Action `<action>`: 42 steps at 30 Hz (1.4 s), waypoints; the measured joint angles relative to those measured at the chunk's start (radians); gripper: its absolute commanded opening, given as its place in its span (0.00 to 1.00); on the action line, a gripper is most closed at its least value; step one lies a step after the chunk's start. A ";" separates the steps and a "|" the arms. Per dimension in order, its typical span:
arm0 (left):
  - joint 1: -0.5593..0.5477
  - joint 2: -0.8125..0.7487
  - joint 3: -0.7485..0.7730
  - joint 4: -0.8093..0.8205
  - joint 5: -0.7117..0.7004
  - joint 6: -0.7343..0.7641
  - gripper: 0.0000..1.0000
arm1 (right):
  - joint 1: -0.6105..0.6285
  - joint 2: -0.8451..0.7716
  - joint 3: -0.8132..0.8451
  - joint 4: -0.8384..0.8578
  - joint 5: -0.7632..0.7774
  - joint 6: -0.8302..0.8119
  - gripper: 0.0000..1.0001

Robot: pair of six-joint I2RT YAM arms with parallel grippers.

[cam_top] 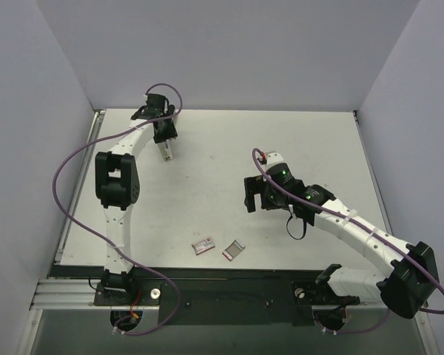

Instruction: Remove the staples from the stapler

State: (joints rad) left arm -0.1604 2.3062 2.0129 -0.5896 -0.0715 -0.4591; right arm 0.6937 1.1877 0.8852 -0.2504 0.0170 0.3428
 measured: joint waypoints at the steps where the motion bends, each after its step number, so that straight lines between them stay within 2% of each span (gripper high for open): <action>1: -0.002 0.005 0.004 -0.003 -0.006 0.001 0.52 | 0.001 0.001 0.000 0.000 0.000 0.000 0.92; 12: -0.005 0.032 0.045 -0.045 -0.075 0.030 0.53 | 0.014 0.015 0.000 0.000 -0.004 -0.003 0.92; 28: -0.032 0.101 0.086 -0.068 -0.087 0.045 0.51 | 0.023 0.016 0.000 0.000 -0.006 -0.003 0.92; 34: -0.033 0.113 0.088 -0.074 -0.097 0.050 0.37 | 0.027 0.016 0.000 0.000 -0.006 -0.003 0.92; 36: -0.033 0.114 0.088 -0.076 -0.100 0.052 0.27 | 0.028 0.016 0.000 0.000 -0.006 -0.003 0.92; 40: -0.033 0.114 0.088 -0.080 -0.102 0.055 0.00 | 0.028 0.016 0.000 0.000 -0.006 -0.003 0.91; 42: -0.033 0.114 0.088 -0.080 -0.101 0.059 0.00 | 0.028 0.016 0.000 0.000 -0.006 -0.003 0.91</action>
State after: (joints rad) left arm -0.1936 2.4203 2.1010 -0.6701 -0.1726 -0.4004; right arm 0.7219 1.2034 0.8852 -0.2504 0.0105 0.3401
